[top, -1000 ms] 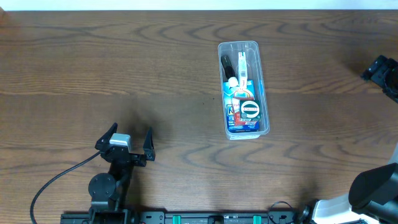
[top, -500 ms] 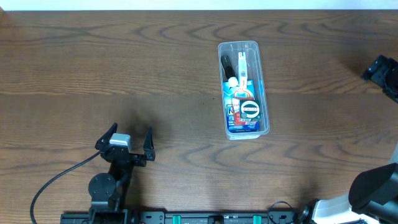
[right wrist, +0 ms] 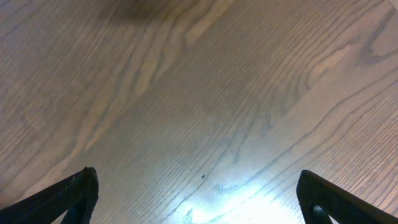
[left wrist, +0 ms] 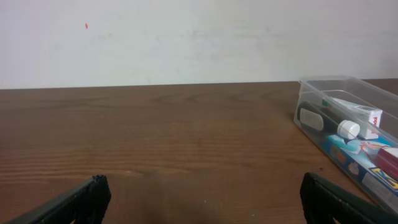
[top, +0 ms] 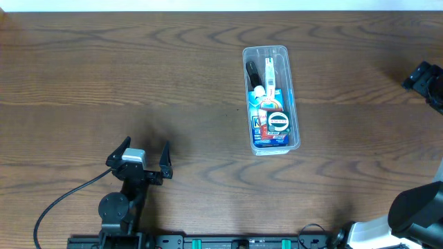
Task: Pack container
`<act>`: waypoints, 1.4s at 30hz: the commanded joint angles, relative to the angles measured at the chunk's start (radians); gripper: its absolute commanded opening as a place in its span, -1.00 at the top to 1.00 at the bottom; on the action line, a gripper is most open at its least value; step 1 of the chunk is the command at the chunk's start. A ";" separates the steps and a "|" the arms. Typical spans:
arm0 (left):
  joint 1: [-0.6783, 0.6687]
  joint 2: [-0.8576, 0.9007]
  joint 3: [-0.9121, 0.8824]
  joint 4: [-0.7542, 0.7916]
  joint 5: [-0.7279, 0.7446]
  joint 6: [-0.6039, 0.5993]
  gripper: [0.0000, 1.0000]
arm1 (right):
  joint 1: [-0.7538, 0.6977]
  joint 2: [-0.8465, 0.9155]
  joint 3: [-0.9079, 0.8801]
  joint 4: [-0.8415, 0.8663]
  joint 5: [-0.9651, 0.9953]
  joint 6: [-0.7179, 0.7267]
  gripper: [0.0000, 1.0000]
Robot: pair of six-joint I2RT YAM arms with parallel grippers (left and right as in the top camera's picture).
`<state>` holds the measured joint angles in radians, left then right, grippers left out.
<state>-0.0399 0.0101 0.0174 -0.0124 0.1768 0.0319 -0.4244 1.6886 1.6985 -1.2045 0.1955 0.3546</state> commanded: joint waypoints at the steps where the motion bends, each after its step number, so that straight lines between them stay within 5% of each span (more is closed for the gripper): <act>1: 0.006 -0.006 -0.013 -0.040 0.014 0.016 -0.96 | -0.006 -0.014 0.001 0.000 0.010 -0.008 -0.98; 12: 0.006 -0.006 -0.013 -0.040 0.014 0.016 -0.96 | 0.037 -0.301 0.001 0.000 0.010 -0.008 -0.98; 27: 0.006 -0.006 -0.013 -0.040 0.014 0.016 -0.96 | 0.313 -0.783 -0.045 0.000 0.010 -0.008 -0.98; 34: 0.006 -0.006 -0.013 -0.039 0.014 0.016 -0.96 | 0.375 -0.992 -0.318 0.070 0.030 -0.011 -0.99; 42: 0.006 -0.006 -0.013 -0.039 0.014 0.016 -0.96 | 0.415 -1.239 -0.789 0.484 -0.132 -0.101 -0.98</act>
<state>-0.0399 0.0101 0.0212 -0.0185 0.1768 0.0345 -0.0227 0.5076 1.0241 -0.7784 0.1501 0.3244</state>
